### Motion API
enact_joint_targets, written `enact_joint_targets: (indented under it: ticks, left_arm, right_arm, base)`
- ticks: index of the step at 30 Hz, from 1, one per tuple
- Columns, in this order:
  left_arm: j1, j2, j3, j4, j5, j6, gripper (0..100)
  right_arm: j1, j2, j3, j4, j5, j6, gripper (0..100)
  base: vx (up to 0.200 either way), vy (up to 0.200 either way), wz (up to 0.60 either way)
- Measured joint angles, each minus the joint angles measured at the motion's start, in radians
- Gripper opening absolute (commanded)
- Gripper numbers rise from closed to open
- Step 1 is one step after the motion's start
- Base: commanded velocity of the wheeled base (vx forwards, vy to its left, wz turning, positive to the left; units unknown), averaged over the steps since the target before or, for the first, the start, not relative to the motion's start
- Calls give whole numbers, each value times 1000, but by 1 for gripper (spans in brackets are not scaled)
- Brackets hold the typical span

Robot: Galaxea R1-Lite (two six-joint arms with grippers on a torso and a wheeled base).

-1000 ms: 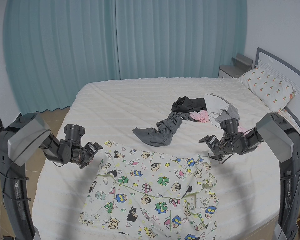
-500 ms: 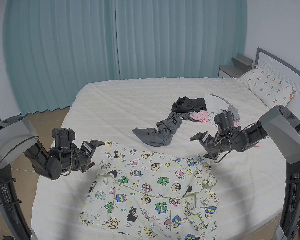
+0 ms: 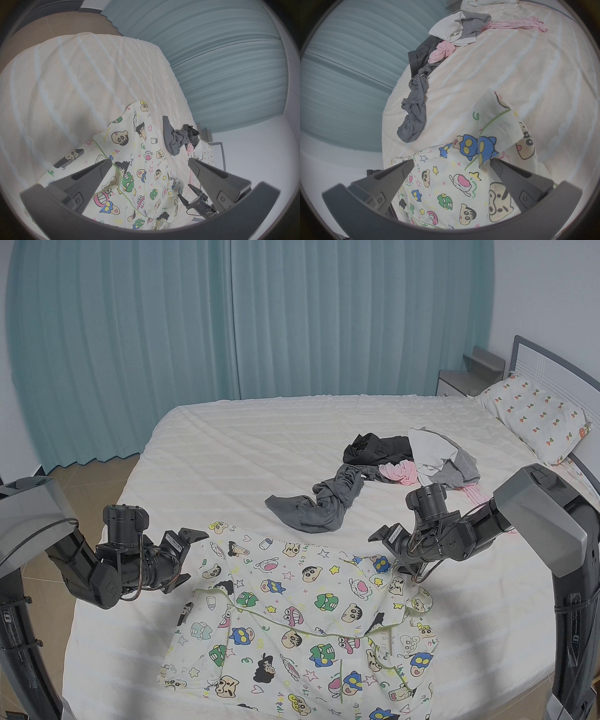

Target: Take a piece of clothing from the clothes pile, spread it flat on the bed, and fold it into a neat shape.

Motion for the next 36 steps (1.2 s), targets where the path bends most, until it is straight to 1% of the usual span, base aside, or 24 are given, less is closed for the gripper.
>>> enact_joint_targets:
  ticks: [2,3,11,22,25,28,33,36]
  left_arm:
    - [0,2,0,-4,0,0,100]
    - [0,2,0,-4,0,0,100]
    - [1,5,1,-6,7,-1,100]
    - [3,10,1,-6,10,0,100]
    - [3,11,1,-5,10,0,100]
    - [3,12,3,-6,10,0,100]
    - [3,15,5,-6,10,0,100]
    - [3,17,5,-6,10,0,100]
  right_arm:
    - [0,6,-5,-1,-1,0,100]
    - [0,8,-8,-1,-3,0,0]
    - [4,69,-80,8,-80,-5,0]
    - [-15,92,-177,8,-83,-5,0]
    - [-23,100,-262,9,-84,-4,0]
    - [-30,118,-349,21,-100,-5,0]
    - [-32,171,-523,112,-133,-6,0]
    - [-35,222,-589,218,-153,-5,0]
  base:
    - [0,0,0]
    - [0,0,0]
    - [0,0,0]
    - [0,0,0]
    - [0,0,0]
    - [0,0,0]
    - [0,0,0]
    - [0,0,0]
